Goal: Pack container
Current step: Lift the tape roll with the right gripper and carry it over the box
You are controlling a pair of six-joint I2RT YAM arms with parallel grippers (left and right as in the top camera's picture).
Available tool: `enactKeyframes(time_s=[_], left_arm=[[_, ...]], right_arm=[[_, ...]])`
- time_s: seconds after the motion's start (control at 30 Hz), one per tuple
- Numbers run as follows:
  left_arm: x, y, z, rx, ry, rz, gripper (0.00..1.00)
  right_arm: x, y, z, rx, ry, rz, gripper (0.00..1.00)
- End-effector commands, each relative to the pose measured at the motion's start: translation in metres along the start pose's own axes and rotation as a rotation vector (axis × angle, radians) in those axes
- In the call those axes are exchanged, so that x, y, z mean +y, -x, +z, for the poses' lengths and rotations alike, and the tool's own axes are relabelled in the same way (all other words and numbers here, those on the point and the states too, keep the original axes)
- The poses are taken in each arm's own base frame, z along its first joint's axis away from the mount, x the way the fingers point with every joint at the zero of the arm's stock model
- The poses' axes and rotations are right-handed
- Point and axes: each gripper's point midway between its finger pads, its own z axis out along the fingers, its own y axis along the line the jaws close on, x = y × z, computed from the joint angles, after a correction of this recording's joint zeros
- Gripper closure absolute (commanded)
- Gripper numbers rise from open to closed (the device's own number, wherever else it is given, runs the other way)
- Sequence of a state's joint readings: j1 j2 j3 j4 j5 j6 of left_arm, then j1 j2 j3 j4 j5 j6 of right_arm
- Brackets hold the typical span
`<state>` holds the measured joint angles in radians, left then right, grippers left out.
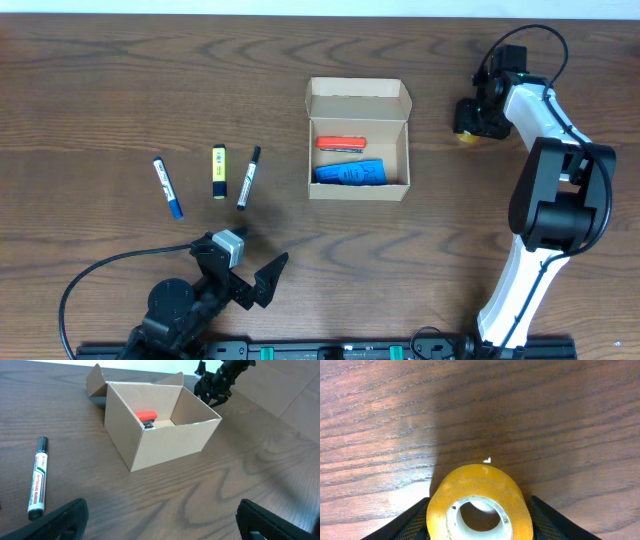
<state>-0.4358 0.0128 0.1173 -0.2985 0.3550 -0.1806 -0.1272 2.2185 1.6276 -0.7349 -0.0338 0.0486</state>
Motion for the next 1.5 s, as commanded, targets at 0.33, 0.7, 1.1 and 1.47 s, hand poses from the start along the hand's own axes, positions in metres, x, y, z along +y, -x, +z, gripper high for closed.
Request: enactKeyframes(time_s=[0.33, 0.7, 1.1, 1.47], left_arm=[[0.004, -0.009, 0.003, 0.016, 0.009, -0.003, 0.05], [0.004, -0.009, 0.003, 0.016, 0.009, -0.003, 0.05], [0.004, -0.009, 0.003, 0.016, 0.009, -0.003, 0.05], [0.004, -0.009, 0.003, 0.016, 0.009, -0.003, 0.05]], right_arm=[[0.000, 0.015, -0.020, 0.022, 0.016, 0.027, 0.46], [0.028, 0.062, -0.111, -0.070, 0.043, -0.035, 0.48], [0.154, 0.065, -0.203, -0.224, 0.142, -0.269, 0.47], [0.229, 0.016, -0.228, -0.241, 0.130, -0.450, 0.47]])
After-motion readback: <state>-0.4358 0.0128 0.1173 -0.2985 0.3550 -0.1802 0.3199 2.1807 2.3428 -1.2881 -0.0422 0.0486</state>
